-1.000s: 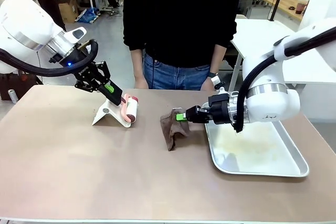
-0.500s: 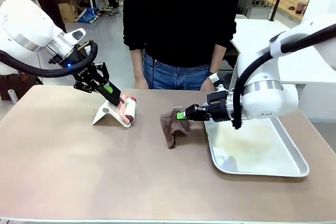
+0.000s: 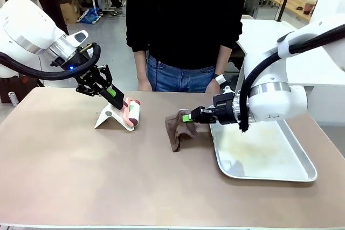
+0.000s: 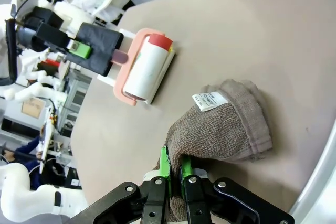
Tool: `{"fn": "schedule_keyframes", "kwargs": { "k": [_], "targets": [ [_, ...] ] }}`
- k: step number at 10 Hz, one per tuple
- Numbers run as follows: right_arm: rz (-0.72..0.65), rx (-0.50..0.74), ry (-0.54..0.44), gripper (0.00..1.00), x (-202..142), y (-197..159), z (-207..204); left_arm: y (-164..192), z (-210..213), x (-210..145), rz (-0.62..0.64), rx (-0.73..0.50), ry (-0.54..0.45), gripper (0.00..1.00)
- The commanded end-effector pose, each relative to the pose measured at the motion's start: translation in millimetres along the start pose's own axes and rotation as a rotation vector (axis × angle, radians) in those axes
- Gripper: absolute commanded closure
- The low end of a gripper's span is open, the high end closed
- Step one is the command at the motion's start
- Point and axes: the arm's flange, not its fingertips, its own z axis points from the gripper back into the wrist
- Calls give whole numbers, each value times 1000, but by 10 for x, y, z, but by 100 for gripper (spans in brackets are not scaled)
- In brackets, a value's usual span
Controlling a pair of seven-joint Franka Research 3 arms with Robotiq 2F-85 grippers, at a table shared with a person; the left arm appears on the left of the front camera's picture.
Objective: Clean the surface of the table.
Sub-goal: Return the Lint Roller and towel to their original positions.
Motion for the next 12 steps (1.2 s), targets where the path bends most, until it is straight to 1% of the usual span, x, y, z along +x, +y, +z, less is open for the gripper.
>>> {"fn": "schedule_keyframes", "kwargs": {
  "k": [1, 5, 9, 12],
  "targets": [
    [6, -27, -1, 91, 67, 43, -7, 85, -50, -5, 53, 25, 4, 78],
    [5, -21, 7, 91, 70, 48, -24, 202, -51, -8, 57, -6, 9, 78],
    [-1, -27, 19, 91, 87, 71, -47, 390, 30, 23, 48, -84, 24, 78],
    [-9, -27, 25, 91, 97, 88, -64, 477, 44, 21, 43, -102, 40, 78]
  ]
}}
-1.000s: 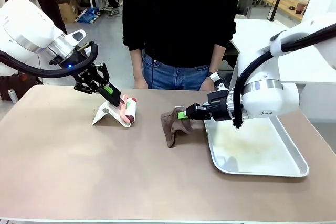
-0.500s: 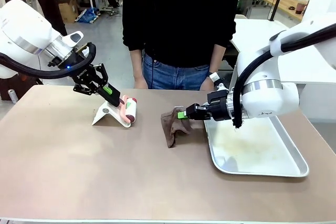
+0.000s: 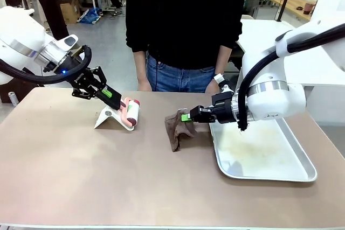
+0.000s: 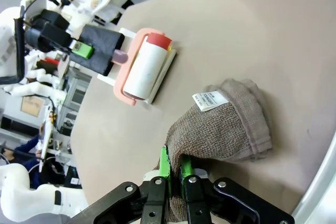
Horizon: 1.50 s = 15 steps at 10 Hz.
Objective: Clean the surface of the table.
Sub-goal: Return the Lint Roller and towel to their original positions.
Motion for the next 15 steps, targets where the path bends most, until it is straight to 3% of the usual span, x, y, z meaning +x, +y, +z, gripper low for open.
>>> {"fn": "schedule_keyframes", "kwargs": {
  "k": [1, 5, 6, 7, 8, 9, 10, 11, 12, 15],
  "targets": [
    [-10, -27, 15, 91, 76, 52, -40, 154, 21, -22, -3, 12, 15, 78],
    [-18, -25, 15, 91, 74, 45, -35, 165, -9, -24, -7, 14, 16, 78],
    [-17, -12, 12, 47, 70, 46, -26, 171, 4, -21, -5, 14, 13, 39],
    [-13, -12, 15, 33, 71, 46, -19, 174, 21, -20, -5, 19, 9, 19],
    [-11, -15, 18, 0, 73, 44, -14, 172, 42, -18, -5, 15, 5, 0],
    [2, -19, 21, 0, 74, 49, 1, 164, 72, -21, -7, 11, 0, 14],
    [36, -25, 16, 0, 78, 60, 20, 162, 101, -21, -6, 4, -6, 0],
    [67, -46, 33, 10, 78, 83, 38, 173, 140, -21, -7, -3, -11, 0],
    [83, -70, 62, 0, 95, 124, 54, 189, 188, -25, -7, -14, -16, 0],
    [150, -250, 229, 0, 280, 423, 59, 192, 397, -147, -29, -62, -32, 0]
  ]
}}
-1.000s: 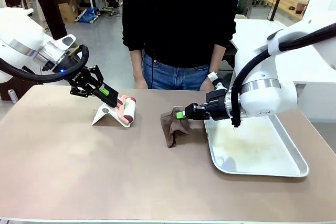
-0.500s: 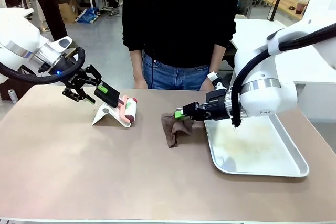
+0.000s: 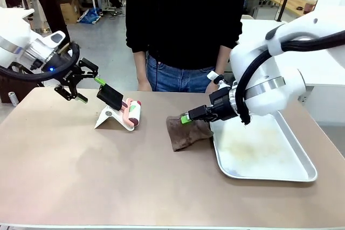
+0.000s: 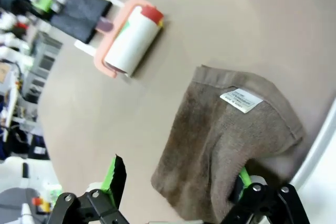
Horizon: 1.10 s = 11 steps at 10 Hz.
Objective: Clean the surface of the table.
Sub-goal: Return the Lint Roller and towel to their original positions.
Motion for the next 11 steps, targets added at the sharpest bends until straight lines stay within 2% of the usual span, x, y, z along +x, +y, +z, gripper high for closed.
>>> {"fn": "schedule_keyframes", "kwargs": {
  "k": [1, 3, 5, 7, 8, 10, 11],
  "targets": [
    [17, -145, 129, 0, 269, 256, 99, 25, 164, -183, -42, -52, -13, 0],
    [44, -235, 129, 0, 376, 420, 275, 61, 430, -324, -59, -96, -21, 0],
    [18, -243, 39, 0, 355, 468, 576, 152, 760, -495, -56, -156, -25, 0],
    [-90, -105, -63, 0, 185, 458, 918, 296, 1138, -763, -24, -235, 24, 0],
    [-129, -30, -83, 0, 49, 463, 1081, 385, 1292, -920, 4, -266, 43, 0],
    [-231, 160, -46, 0, -327, 467, 1435, 636, 1572, -1293, 5, -374, 126, 0],
    [-303, 260, -43, 0, -592, 415, 1680, 811, 1680, -1512, 15, -409, 107, 0]
  ]
}}
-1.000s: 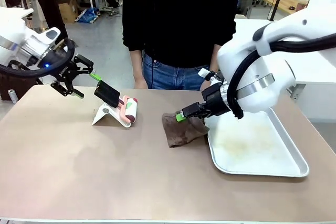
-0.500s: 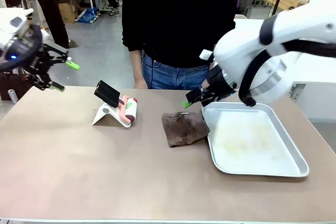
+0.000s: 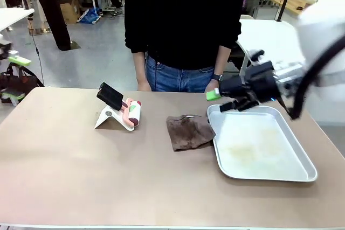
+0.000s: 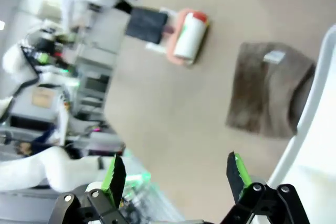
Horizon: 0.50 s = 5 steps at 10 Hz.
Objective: Clean the surface of the table.
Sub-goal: Return the Lint Roller and towel to their original positions.
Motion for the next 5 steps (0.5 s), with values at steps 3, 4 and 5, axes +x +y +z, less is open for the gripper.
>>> {"fn": "schedule_keyframes", "kwargs": {
  "k": [3, 4, 5],
  "targets": [
    [-168, 277, 13, 0, -731, -582, 920, 476, 151, -516, -9, -86, 12, 0],
    [-203, 333, -21, 0, -834, -754, 1164, 573, 138, -582, -4, -86, 24, 0],
    [-266, 335, -30, 0, -893, -932, 1365, 650, 143, -609, -7, -122, 25, 0]
  ]
}}
